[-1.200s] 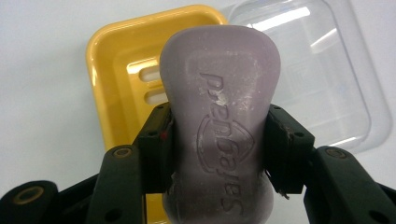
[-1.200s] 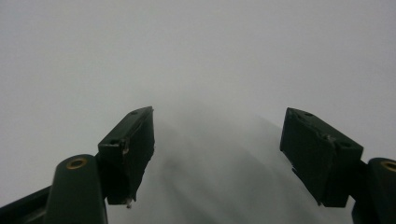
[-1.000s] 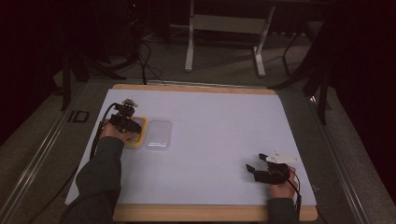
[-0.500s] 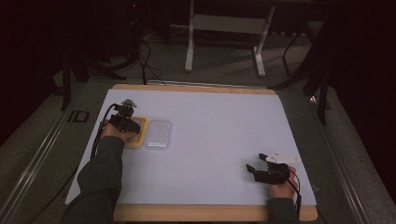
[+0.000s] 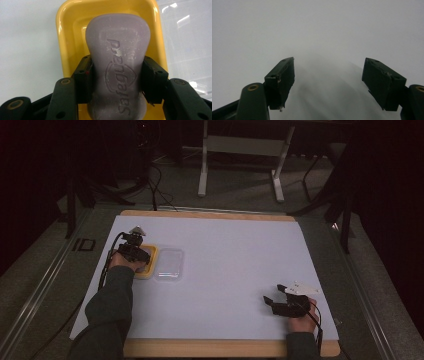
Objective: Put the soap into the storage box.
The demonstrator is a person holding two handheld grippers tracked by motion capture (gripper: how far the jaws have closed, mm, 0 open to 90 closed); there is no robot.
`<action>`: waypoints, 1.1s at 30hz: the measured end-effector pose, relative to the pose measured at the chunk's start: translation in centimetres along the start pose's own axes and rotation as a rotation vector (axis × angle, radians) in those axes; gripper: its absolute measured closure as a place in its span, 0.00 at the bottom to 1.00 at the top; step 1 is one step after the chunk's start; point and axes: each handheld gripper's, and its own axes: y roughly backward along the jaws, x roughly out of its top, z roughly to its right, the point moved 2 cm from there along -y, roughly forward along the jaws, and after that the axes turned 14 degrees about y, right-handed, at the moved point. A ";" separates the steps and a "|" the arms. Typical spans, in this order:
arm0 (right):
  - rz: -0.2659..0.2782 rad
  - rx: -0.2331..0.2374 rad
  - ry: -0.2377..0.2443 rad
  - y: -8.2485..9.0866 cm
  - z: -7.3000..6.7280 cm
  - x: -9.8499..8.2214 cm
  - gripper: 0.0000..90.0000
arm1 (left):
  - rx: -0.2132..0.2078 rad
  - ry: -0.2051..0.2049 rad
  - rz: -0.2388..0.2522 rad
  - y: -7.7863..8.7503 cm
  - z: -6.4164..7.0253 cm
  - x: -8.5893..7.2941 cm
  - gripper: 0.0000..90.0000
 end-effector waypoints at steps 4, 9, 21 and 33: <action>-0.001 0.000 0.000 0.0 0.0 0.0 0.29 | 0.004 0.005 -0.010 -0.4 -0.1 0.0 0.55; -0.001 0.000 -0.001 0.0 0.0 0.0 0.29 | 0.001 0.026 -0.010 -0.7 -0.2 0.0 0.55; 0.000 0.001 0.000 0.0 0.0 0.0 0.29 | -0.022 0.037 -0.005 -0.8 -0.5 -0.1 0.49; -0.002 0.000 0.001 0.0 0.0 0.0 0.29 | -0.046 0.004 0.063 1.0 -0.2 -0.5 0.43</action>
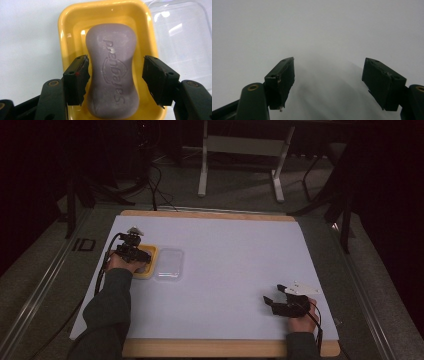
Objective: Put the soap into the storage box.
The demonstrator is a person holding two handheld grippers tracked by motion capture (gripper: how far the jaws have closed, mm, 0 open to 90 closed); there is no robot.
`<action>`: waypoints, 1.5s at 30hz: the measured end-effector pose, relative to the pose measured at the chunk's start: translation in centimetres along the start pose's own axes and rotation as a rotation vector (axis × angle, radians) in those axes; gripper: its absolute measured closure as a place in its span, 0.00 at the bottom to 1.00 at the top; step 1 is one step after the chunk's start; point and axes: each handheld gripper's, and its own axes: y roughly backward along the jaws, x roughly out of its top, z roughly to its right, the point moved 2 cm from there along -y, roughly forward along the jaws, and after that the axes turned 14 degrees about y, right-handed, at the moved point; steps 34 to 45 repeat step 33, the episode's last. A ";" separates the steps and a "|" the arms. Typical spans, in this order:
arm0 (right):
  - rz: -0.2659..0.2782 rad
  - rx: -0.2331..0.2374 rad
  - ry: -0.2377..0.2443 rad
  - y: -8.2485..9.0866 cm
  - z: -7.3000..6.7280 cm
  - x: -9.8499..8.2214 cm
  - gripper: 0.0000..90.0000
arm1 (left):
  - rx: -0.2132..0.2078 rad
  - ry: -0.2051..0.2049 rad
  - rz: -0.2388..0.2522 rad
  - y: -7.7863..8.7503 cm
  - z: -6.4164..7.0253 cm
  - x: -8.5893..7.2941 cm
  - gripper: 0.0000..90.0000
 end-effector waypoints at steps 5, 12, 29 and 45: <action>0.000 0.000 0.000 0.0 0.0 0.0 0.29 | -0.013 -0.025 0.037 1.0 0.4 -0.2 0.43; 0.000 0.000 0.000 0.0 0.0 0.0 0.29 | -0.037 -0.053 0.082 2.1 0.9 -0.6 0.45; 0.000 -0.001 -0.001 0.0 0.0 0.0 0.29 | -0.094 -0.285 0.095 3.4 3.7 -2.3 0.48; -0.002 0.000 -0.001 0.0 0.0 0.0 0.29 | -0.100 -0.338 0.125 3.7 4.4 -2.9 0.50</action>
